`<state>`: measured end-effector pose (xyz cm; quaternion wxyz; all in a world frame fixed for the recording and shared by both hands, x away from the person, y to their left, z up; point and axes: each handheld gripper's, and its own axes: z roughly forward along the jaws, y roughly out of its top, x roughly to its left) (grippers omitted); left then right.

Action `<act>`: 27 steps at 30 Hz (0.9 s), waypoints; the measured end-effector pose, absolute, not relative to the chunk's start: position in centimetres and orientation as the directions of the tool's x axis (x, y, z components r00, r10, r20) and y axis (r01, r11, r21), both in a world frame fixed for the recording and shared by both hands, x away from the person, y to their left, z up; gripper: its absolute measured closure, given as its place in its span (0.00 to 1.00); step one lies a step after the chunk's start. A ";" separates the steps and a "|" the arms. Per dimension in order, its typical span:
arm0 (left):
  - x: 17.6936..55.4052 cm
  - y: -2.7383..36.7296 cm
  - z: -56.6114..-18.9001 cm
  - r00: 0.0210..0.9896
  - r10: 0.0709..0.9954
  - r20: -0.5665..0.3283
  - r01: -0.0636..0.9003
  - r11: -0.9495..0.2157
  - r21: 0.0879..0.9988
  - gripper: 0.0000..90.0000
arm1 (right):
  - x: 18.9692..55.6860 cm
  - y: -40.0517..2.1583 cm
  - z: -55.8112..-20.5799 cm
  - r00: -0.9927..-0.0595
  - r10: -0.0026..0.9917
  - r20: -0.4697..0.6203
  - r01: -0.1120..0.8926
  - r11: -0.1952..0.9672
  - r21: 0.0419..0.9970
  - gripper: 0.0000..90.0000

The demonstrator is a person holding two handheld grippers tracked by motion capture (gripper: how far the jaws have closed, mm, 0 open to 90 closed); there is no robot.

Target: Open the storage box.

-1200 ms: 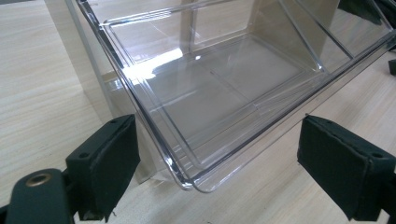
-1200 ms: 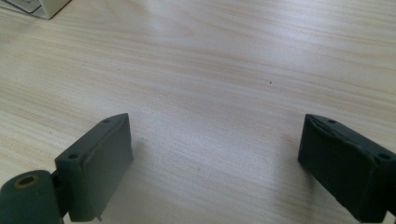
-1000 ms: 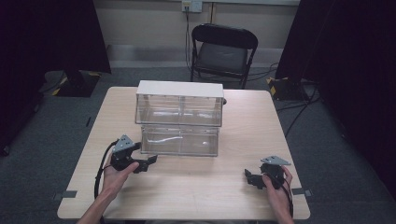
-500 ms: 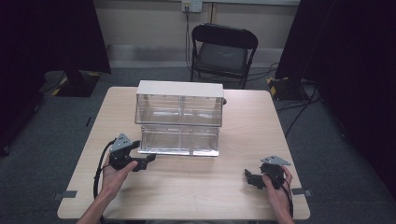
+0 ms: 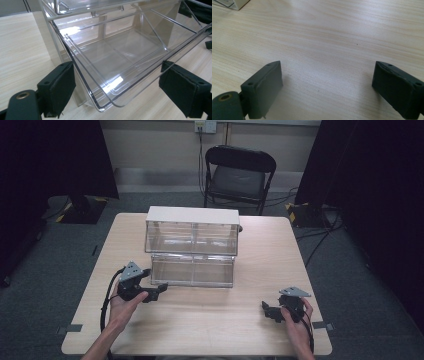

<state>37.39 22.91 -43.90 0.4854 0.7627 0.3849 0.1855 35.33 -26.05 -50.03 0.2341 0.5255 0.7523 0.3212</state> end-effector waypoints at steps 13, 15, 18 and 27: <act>37.4 22.9 -43.5 0.635 0.766 -0.101 0.404 -0.218 0.888 0.17 | 35.3 -26.0 -50.0 -0.339 0.941 -0.014 0.641 0.241 0.729 0.09; 37.4 22.9 -43.4 0.630 0.769 -0.105 0.409 -0.215 0.887 0.17 | 35.3 -26.0 -50.0 -0.339 0.941 -0.014 0.641 0.241 0.729 0.09; 37.5 22.9 -43.1 0.631 0.769 -0.103 0.404 -0.212 0.890 0.17 | 35.3 -26.0 -50.0 -0.339 0.941 -0.014 0.641 0.241 0.729 0.09; 38.0 22.7 -42.6 0.637 0.765 -0.094 0.397 -0.221 0.891 0.17 | 35.4 -26.0 -50.0 -0.340 0.940 -0.014 0.640 0.242 0.729 0.09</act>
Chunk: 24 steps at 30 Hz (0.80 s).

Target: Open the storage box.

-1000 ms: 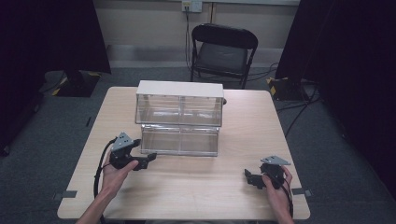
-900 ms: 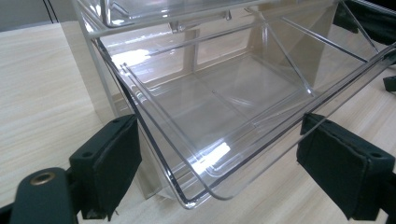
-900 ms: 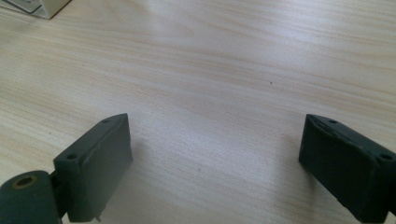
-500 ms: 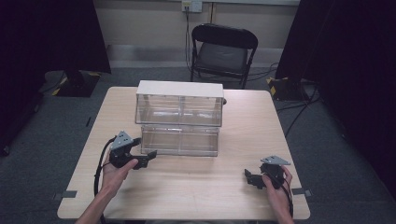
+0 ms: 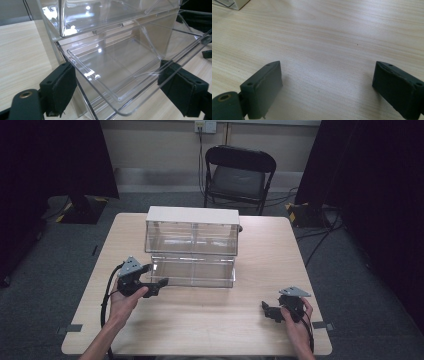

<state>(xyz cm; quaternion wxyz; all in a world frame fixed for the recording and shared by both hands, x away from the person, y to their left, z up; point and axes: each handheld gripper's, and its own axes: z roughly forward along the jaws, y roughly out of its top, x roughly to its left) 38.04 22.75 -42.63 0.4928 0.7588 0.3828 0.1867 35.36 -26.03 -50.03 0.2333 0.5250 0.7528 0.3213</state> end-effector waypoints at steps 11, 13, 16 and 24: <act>38.4 22.9 -42.2 0.643 0.758 -0.109 0.400 -0.210 0.892 0.17 | 35.4 -26.0 -50.0 -0.341 0.940 -0.015 0.640 0.244 0.728 0.09; 38.4 22.9 -42.2 0.640 0.760 -0.114 0.401 -0.204 0.893 0.17 | 35.4 -26.0 -50.0 -0.342 0.939 -0.015 0.640 0.245 0.728 0.09; 38.4 22.9 -42.2 0.635 0.763 -0.121 0.405 -0.196 0.893 0.17 | 35.4 -26.0 -50.0 -0.343 0.939 -0.015 0.640 0.245 0.728 0.08; 38.5 22.9 -42.3 0.631 0.767 -0.116 0.402 -0.196 0.894 0.17 | 35.4 -26.0 -50.0 -0.343 0.939 -0.015 0.640 0.245 0.728 0.08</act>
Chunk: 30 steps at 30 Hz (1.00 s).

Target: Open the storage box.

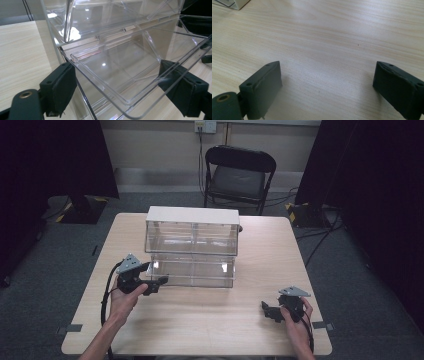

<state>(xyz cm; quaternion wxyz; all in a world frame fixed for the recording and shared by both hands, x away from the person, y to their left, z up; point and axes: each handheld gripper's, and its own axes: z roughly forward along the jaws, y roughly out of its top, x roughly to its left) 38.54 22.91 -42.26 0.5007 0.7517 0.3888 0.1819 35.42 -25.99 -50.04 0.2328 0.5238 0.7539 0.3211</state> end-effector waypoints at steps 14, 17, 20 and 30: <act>38.8 22.6 -42.0 0.622 0.772 -0.135 0.426 -0.188 0.885 0.17 | 35.4 -26.0 -50.0 -0.343 0.939 -0.014 0.640 0.245 0.728 0.08; 38.9 22.6 -42.0 0.622 0.772 -0.132 0.424 -0.190 0.885 0.17 | 35.4 -26.0 -50.0 -0.343 0.939 -0.015 0.640 0.245 0.728 0.08; 38.8 22.5 -42.0 0.620 0.775 -0.127 0.425 -0.196 0.884 0.17 | 35.4 -26.0 -50.0 -0.343 0.939 -0.015 0.640 0.245 0.728 0.08; 38.5 23.1 -41.7 0.601 0.791 -0.117 0.416 -0.184 0.891 0.17 | 35.4 -26.0 -50.0 -0.343 0.939 -0.015 0.640 0.245 0.728 0.08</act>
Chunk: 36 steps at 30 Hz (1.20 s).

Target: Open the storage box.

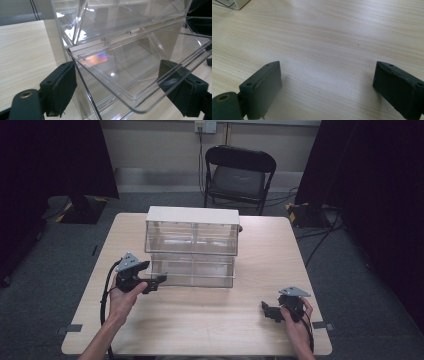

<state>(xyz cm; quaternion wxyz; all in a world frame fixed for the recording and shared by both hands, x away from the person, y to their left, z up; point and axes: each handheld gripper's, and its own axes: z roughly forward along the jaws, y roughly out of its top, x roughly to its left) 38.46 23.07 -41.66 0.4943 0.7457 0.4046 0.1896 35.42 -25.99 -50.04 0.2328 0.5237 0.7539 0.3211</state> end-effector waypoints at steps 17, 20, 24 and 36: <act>39.1 23.4 -41.2 0.601 0.792 -0.112 0.396 -0.173 0.902 0.17 | 35.4 -26.0 -50.0 -0.343 0.939 -0.015 0.640 0.245 0.728 0.09; 39.1 23.3 -41.2 0.599 0.793 -0.113 0.395 -0.170 0.903 0.17 | 35.4 -26.0 -50.0 -0.343 0.939 -0.015 0.640 0.245 0.728 0.08; 39.3 23.1 -41.3 0.600 0.791 -0.118 0.398 -0.168 0.902 0.17 | 35.4 -26.0 -50.0 -0.343 0.939 -0.015 0.640 0.245 0.728 0.08; 39.6 23.4 -41.2 0.593 0.797 -0.117 0.393 -0.160 0.906 0.17 | 35.4 -26.0 -50.0 -0.343 0.939 -0.015 0.640 0.245 0.728 0.08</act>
